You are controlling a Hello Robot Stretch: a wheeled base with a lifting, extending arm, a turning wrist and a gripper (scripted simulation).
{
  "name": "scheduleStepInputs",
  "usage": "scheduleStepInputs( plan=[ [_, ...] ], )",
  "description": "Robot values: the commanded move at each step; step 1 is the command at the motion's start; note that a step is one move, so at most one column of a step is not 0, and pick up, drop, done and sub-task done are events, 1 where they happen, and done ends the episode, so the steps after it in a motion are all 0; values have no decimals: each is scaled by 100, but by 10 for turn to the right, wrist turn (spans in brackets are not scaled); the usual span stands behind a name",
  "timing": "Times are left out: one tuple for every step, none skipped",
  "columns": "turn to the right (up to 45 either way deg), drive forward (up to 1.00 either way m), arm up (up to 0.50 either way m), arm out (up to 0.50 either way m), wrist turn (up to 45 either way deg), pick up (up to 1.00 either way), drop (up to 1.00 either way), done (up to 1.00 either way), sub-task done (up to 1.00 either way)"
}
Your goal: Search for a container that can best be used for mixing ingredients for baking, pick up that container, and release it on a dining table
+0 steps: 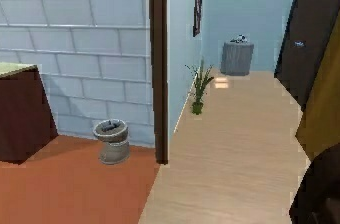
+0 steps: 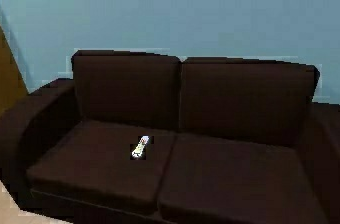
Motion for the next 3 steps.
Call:
scheduleStepInputs(
  plan=[
    [-60,0,0,0,0,0,0,0,0],
    [0,45,0,0,0,0,0,0,0],
    [-450,0,0,0,0,0,0,0,0]
  ],
)
